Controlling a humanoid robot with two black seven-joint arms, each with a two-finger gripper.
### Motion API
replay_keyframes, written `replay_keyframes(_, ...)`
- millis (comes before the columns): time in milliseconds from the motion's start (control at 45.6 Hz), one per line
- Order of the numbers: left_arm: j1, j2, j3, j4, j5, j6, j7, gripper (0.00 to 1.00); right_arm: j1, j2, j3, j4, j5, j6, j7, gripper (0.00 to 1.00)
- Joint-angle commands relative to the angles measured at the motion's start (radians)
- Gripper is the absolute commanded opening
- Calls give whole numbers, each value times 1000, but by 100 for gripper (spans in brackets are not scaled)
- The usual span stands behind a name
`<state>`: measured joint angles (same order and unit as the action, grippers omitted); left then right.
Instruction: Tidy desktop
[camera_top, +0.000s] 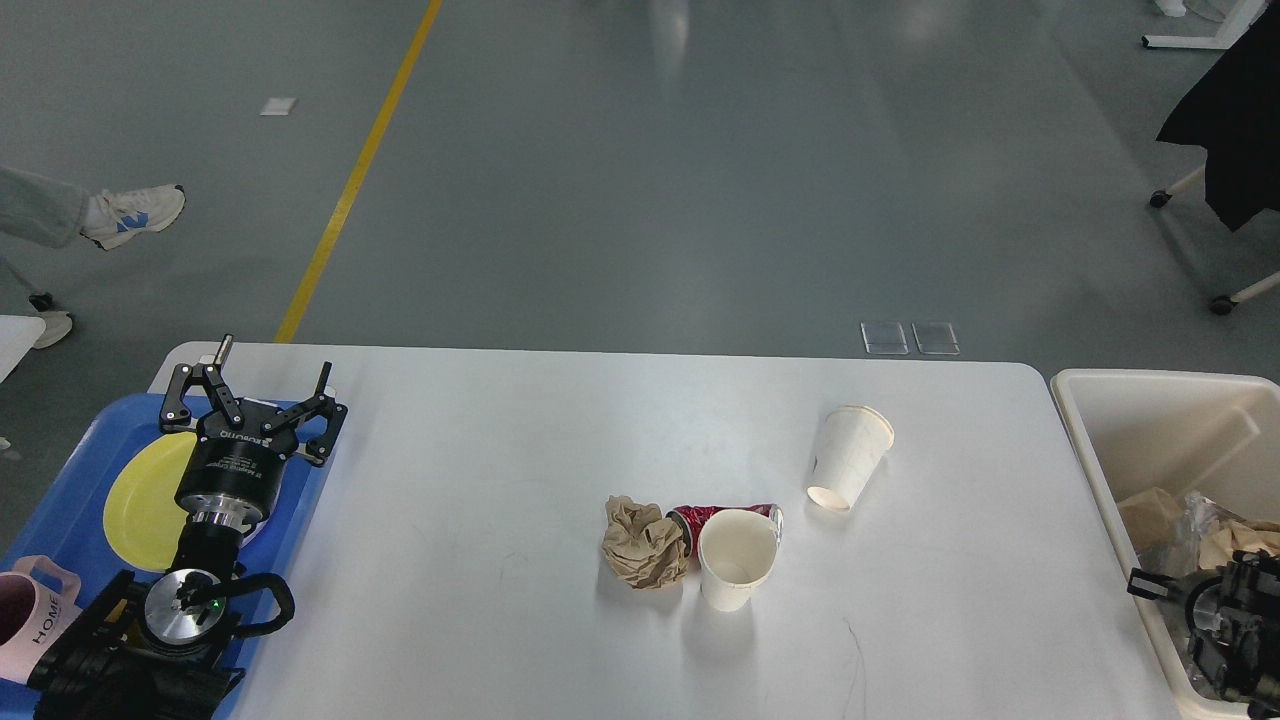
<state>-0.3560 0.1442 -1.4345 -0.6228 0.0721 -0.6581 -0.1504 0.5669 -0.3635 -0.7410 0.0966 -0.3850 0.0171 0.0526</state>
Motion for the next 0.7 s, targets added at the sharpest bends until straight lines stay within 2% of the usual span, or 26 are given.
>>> replay_keyframes(0,0,0,-1,0,0,0,0,96,-9,0,2,2,0,-89,6,74)
replay_keyframes(153,0,0,-1,0,0,0,0,96,-7,-5,0,3,0,-140,9,95)
replay_keyframes(197,0,0,0,0,0,0,0,96,-7,-6,-1,3,0,-143,9,98)
replay_keyframes(680,0,0,0,0,0,0,0,96,30,-35,3,26,6,-128,10,100)
